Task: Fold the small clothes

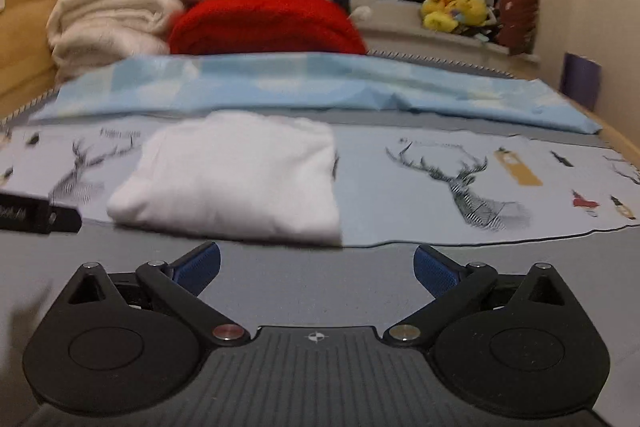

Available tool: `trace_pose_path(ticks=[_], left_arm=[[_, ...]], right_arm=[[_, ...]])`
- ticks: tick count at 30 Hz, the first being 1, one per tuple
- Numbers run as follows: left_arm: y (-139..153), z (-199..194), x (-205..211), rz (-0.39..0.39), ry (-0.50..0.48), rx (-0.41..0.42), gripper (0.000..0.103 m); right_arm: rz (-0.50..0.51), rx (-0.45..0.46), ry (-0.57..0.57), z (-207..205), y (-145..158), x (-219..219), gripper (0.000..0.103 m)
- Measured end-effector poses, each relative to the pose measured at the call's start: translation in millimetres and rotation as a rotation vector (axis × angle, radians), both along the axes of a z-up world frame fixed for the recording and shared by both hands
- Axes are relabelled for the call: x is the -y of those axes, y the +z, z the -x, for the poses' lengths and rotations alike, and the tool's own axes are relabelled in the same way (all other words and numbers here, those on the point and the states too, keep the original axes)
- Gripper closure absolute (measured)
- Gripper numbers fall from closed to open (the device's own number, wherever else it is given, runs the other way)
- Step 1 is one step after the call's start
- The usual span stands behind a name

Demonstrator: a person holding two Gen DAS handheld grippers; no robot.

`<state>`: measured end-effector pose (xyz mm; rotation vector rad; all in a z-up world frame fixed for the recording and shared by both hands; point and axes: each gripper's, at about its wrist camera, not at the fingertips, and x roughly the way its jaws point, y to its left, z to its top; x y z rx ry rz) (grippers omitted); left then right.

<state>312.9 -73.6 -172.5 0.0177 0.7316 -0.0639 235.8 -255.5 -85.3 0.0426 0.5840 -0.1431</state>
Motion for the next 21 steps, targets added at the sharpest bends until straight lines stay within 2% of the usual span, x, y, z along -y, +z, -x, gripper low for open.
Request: trace_pose_path(ticks=[7,11,21], left_arm=[[-5.9,-16.1,5.5,0.023,0.028,-0.017,0.0],[-8.0,-16.7,10.7,-0.023,0.009,-0.014,0.0],[-8.7,-12.1,11.1,-0.066,-0.006,0.001,0.0]], right_arm=[[0.0,0.015,0.033,-7.6,-1.1,-7.3,0.001],[0.031,-0.009,0.043,-11.2,-8.8,-10.7,0.001],[-0.006,-0.026,0.006,-12.4,-13.7,-5.8,0.001]])
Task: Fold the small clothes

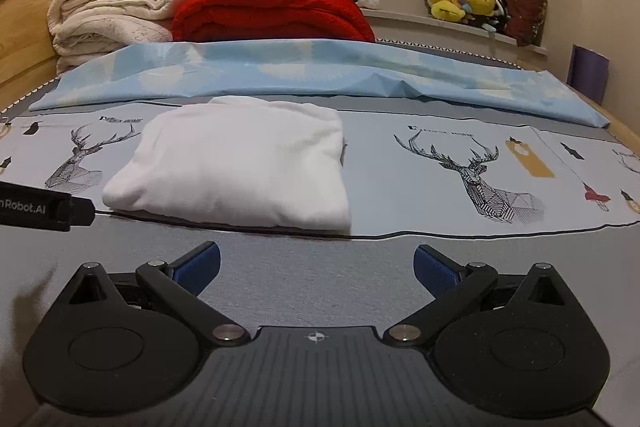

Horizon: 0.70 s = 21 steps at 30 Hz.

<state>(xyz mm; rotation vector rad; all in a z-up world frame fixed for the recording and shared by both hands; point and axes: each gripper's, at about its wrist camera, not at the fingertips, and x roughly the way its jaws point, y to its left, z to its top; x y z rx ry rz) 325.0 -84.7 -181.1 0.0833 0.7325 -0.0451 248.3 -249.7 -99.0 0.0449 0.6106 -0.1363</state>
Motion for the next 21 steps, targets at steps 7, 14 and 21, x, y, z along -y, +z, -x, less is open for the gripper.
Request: trace_pose_path(ticks=[7,14,21], left_arm=[[-0.2,0.2,0.8,-0.011,-0.003,0.003,0.0],[-0.9,-0.6,1.1,-0.013,-0.007,0.004,0.0],[-2.3,-1.2,1.4,-0.016,-0.004,-0.004,0.0]], right_arm=[[-0.017,-0.013,-0.012,-1.3,-3.3,2.5,0.001],[-0.018,-0.016,-0.003,-1.6,-3.3,1.3,0.001],[-0.022,-0.015,-0.005,-1.3,-3.4,0.9,0.001]])
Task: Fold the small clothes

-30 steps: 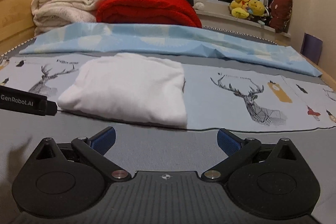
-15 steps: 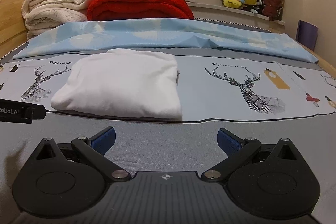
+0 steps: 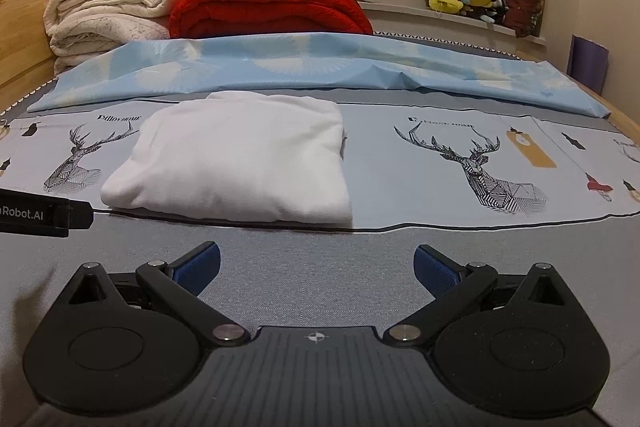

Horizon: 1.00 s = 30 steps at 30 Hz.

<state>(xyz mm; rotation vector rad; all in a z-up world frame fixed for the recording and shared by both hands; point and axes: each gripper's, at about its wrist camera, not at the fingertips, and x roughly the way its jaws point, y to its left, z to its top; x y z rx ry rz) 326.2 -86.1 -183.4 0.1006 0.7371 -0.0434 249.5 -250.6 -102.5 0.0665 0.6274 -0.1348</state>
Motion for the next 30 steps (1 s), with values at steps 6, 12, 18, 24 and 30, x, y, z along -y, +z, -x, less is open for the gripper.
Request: trace_pose_path(ticks=[6,12,18,24,30], left_arm=[[-0.8,-1.0,-0.1,-0.003,0.0,-0.005,0.0],[-1.3,-0.9,0.0,-0.009,-0.001,-0.006,0.0],[-1.7,-0.8,0.5,-0.01,0.0,-0.006,0.0],[-2.8,-1.4,-0.4,-0.018,0.006,-0.009,0.0],[-3.2,-0.7,-0.5,-0.021,0.001,-0.011,0.0]], right_arm=[[0.0,-0.007,0.002,0.0,-1.1,-1.2,0.001],[-0.002,-0.016,0.009,-0.1,-2.4,-2.8,0.001],[-0.003,-0.014,0.007,-1.0,-1.7,-2.3,0.001],[-0.003,-0.013,0.008,-0.1,-1.9,-3.5,0.001],[-0.004,-0.015,0.009,-0.2,-1.7,-4.1,0.001]])
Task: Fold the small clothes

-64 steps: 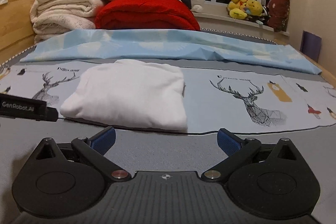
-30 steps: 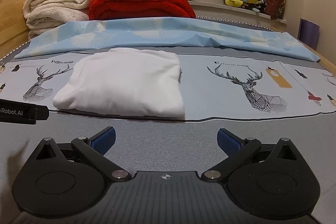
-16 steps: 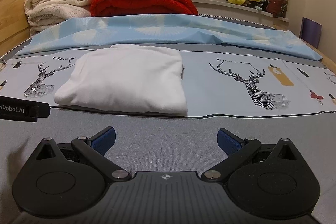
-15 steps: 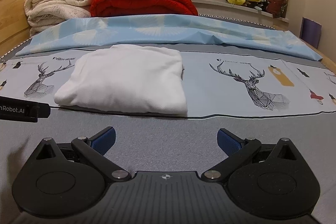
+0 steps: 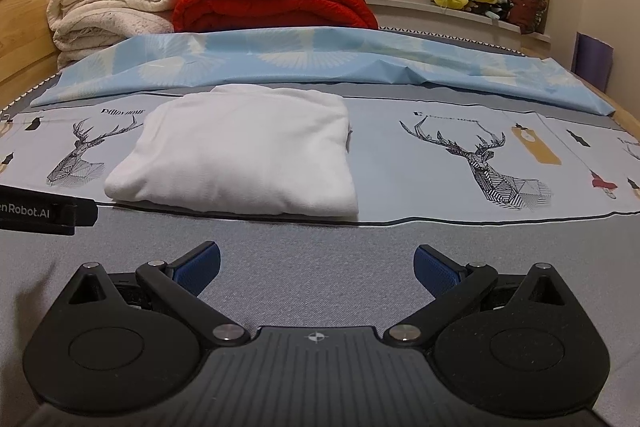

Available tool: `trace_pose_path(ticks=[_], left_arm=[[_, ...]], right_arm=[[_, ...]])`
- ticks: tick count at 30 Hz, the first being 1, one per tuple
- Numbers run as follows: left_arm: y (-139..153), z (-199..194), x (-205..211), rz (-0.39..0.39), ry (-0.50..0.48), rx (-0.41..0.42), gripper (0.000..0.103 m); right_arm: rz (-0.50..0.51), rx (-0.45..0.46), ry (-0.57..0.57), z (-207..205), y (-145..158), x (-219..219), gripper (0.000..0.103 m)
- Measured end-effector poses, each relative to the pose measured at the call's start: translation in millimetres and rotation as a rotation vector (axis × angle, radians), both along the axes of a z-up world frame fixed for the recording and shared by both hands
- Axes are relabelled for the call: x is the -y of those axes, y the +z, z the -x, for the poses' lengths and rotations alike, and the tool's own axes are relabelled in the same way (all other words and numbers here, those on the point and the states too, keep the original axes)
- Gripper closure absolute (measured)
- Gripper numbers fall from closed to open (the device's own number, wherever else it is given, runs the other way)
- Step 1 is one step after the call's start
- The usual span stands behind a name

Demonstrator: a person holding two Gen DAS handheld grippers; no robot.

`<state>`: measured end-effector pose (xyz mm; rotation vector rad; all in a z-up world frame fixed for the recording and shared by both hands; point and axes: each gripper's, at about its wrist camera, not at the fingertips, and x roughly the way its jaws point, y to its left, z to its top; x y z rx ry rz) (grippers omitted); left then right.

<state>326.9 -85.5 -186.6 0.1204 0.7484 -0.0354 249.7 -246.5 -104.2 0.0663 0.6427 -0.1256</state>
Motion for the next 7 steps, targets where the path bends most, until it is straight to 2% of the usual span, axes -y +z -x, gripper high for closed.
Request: trace_pose_path(ticks=[7], left_arm=[[0.0,0.0,-1.5,-0.011,0.006,-0.001,0.0]], right_arm=[[-0.048,0.003,0.013,0.6,1.3,0.1,0.001]])
